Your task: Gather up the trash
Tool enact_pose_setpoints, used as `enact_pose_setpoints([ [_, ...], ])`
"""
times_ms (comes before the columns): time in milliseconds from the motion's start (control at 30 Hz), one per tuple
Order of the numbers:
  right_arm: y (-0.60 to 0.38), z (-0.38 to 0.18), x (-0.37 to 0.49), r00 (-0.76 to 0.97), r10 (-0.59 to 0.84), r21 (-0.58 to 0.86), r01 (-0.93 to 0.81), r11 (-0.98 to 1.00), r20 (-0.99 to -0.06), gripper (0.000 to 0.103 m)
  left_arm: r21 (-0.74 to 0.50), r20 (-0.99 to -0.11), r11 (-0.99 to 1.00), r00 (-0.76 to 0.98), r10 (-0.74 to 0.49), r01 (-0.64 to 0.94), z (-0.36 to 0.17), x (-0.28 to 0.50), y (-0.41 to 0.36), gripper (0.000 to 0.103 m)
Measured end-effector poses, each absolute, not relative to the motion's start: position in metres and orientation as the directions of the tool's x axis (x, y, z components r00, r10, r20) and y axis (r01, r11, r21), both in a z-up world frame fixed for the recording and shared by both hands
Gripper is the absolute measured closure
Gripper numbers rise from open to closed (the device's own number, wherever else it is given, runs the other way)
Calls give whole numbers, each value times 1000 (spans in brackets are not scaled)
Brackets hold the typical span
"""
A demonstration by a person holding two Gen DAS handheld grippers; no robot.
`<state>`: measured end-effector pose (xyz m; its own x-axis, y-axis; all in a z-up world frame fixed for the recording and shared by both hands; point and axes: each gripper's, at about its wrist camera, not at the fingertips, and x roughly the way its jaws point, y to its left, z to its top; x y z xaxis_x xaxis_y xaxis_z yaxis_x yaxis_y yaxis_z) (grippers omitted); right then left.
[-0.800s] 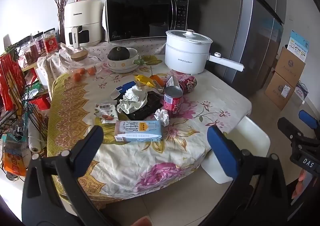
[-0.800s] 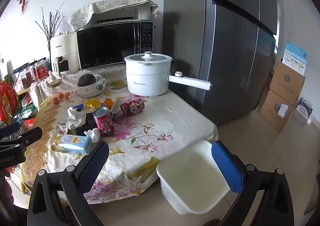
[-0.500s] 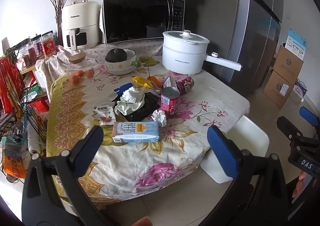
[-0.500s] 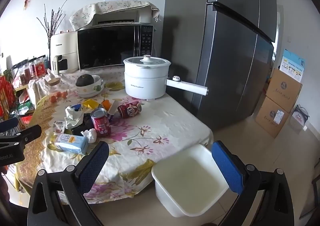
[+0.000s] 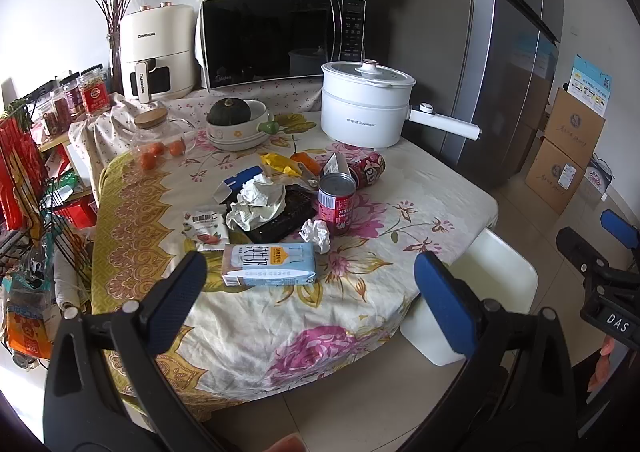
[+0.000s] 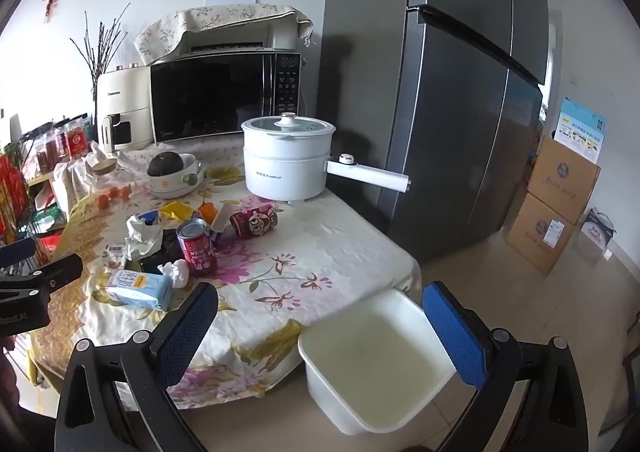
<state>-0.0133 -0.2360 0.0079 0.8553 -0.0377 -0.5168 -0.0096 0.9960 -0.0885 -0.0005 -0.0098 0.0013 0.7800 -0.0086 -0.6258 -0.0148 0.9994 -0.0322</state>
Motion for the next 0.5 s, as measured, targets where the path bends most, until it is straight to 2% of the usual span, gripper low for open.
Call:
enact_pose_setpoints([
  [500, -237, 10, -15, 865, -47, -85, 5, 996, -500, 0, -31, -625, 999, 781, -8, -14, 1, -1, -11, 0],
])
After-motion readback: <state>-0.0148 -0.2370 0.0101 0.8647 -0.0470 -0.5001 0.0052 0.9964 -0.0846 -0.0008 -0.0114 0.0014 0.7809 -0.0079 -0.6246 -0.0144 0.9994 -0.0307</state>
